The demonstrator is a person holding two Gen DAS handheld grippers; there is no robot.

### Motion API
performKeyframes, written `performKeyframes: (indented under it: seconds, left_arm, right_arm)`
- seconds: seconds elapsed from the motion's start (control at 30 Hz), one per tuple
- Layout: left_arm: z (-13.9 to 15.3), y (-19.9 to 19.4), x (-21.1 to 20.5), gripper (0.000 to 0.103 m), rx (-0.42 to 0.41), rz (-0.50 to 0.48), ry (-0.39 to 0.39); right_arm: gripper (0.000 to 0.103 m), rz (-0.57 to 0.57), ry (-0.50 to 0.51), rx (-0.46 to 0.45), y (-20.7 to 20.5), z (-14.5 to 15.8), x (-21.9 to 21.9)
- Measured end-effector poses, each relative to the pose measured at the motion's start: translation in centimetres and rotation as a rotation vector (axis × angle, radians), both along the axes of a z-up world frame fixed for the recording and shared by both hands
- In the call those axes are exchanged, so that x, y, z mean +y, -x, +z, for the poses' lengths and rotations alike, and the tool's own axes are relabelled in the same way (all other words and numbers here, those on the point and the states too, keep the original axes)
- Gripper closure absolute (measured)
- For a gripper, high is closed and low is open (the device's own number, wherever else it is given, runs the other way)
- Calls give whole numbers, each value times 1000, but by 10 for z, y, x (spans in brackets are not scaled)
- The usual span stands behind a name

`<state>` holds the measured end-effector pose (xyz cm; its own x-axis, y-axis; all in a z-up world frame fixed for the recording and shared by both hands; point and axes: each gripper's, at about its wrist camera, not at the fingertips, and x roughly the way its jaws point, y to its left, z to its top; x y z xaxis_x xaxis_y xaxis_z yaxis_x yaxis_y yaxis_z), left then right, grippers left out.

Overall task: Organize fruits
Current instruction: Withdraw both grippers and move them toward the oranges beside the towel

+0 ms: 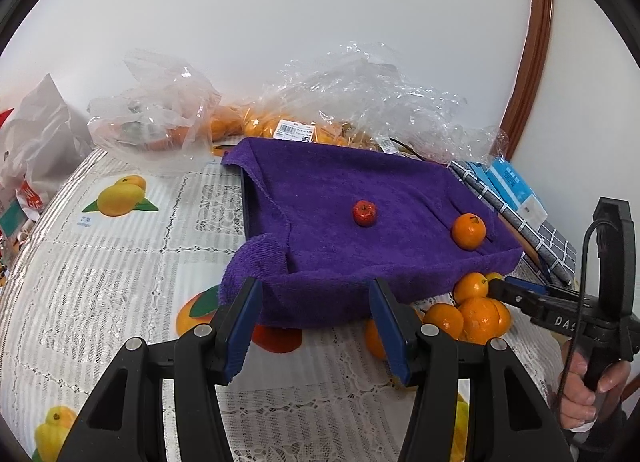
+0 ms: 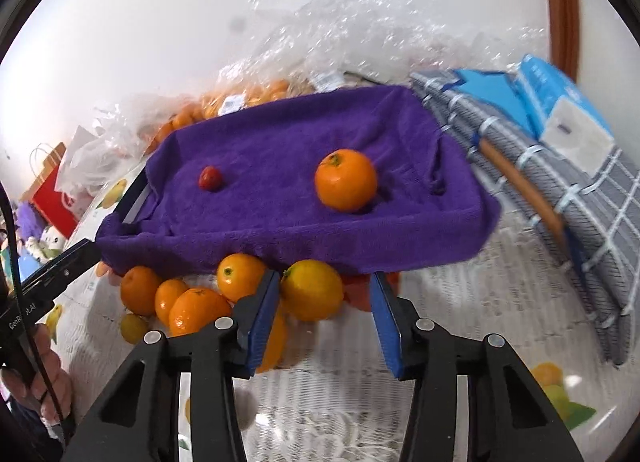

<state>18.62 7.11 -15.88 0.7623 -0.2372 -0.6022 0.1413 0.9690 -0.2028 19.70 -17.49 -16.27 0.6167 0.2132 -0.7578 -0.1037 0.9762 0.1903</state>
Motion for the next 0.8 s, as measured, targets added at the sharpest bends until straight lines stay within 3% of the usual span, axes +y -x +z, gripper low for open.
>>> performKeyframes:
  seconds: [0.17, 0.23, 0.43, 0.53, 0.63, 0.8]
  left_arm:
    - [-1, -1, -1, 50, 2, -6, -6]
    - [-1, -1, -1, 50, 4, -5, -4]
    - [-2, -2, 1, 50, 9, -3, -1]
    - [-2, -3, 0, 50, 11, -3, -3]
    - [-2, -3, 0, 50, 11, -3, -3]
    - [-2, -4, 0, 50, 10, -7, -9]
  right_arm:
    - [59, 1, 53, -37, 5, 2, 8]
    - [70, 20, 32, -43, 7, 2, 7]
    - [81, -8, 26, -90, 20, 8, -2]
    - [78, -3, -21, -64, 18, 7, -8]
    - [64, 2, 10, -50, 14, 4, -1]
    - [59, 3, 7, -36, 10, 2, 0]
